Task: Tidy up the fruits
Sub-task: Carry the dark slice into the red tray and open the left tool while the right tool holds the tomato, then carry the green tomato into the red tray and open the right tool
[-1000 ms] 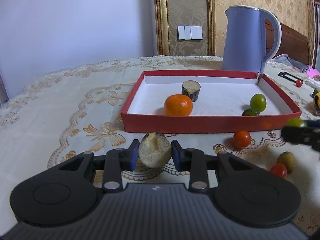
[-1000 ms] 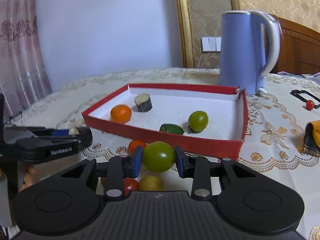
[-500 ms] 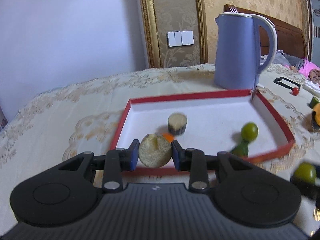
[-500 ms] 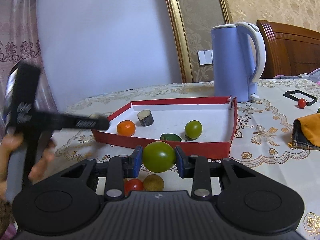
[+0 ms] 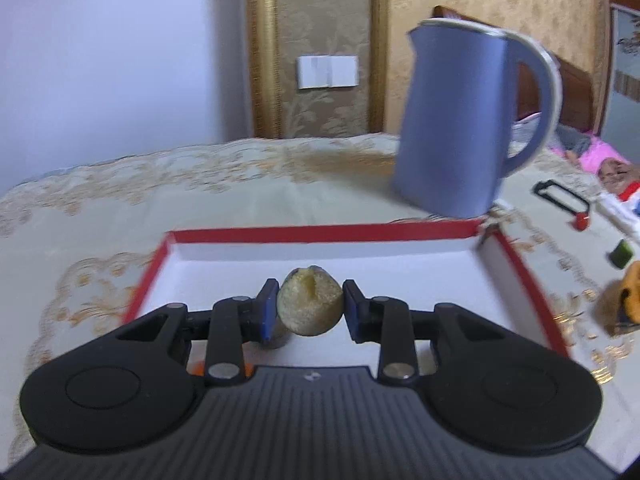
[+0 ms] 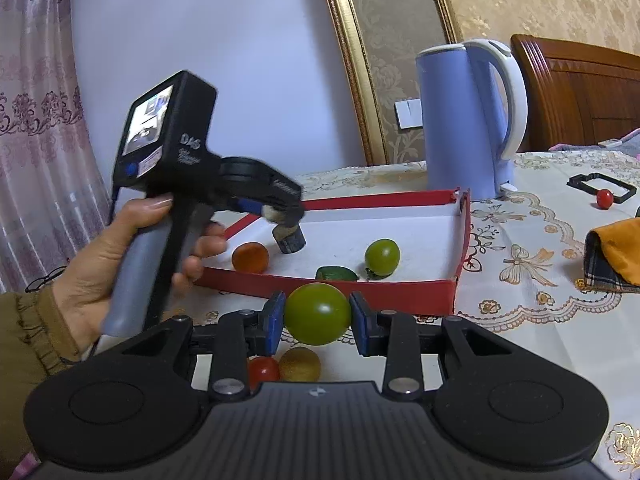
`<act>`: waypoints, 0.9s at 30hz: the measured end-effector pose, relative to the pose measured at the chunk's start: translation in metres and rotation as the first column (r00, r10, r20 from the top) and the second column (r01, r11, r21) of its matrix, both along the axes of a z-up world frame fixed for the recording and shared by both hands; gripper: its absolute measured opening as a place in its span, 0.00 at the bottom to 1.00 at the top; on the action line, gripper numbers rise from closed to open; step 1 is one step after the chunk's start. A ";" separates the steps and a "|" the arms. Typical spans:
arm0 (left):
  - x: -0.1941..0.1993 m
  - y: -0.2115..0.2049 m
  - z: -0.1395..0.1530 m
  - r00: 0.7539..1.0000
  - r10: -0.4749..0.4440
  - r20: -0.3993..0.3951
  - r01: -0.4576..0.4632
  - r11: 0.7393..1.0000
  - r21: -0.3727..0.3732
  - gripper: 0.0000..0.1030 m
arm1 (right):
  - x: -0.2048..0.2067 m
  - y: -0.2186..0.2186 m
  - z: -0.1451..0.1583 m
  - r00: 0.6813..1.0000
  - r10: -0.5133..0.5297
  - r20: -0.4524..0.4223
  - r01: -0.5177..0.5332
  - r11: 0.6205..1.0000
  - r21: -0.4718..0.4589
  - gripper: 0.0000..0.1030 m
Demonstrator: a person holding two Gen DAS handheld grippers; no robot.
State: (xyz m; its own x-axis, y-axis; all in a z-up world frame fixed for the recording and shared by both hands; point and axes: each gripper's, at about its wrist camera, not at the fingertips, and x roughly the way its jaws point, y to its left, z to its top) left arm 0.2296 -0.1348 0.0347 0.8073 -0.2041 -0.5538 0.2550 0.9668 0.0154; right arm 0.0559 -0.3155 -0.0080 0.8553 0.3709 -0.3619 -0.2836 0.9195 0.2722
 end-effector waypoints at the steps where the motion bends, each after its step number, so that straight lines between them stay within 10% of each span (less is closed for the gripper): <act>1: 0.001 -0.005 0.000 1.000 -0.013 0.003 0.013 1.000 -0.001 0.30 | 0.001 0.000 -0.001 1.000 0.002 -0.005 -0.002 1.000 0.001 0.33; 8: -0.016 -0.014 0.004 0.997 0.025 0.068 -0.030 0.997 0.072 0.74 | 0.006 0.000 -0.006 1.000 -0.008 -0.021 0.008 1.000 -0.008 0.33; 27: -0.124 0.114 -0.040 0.951 0.305 0.046 -0.307 0.950 0.046 0.95 | 0.007 0.018 -0.002 1.000 -0.024 0.011 0.024 1.000 -0.017 0.33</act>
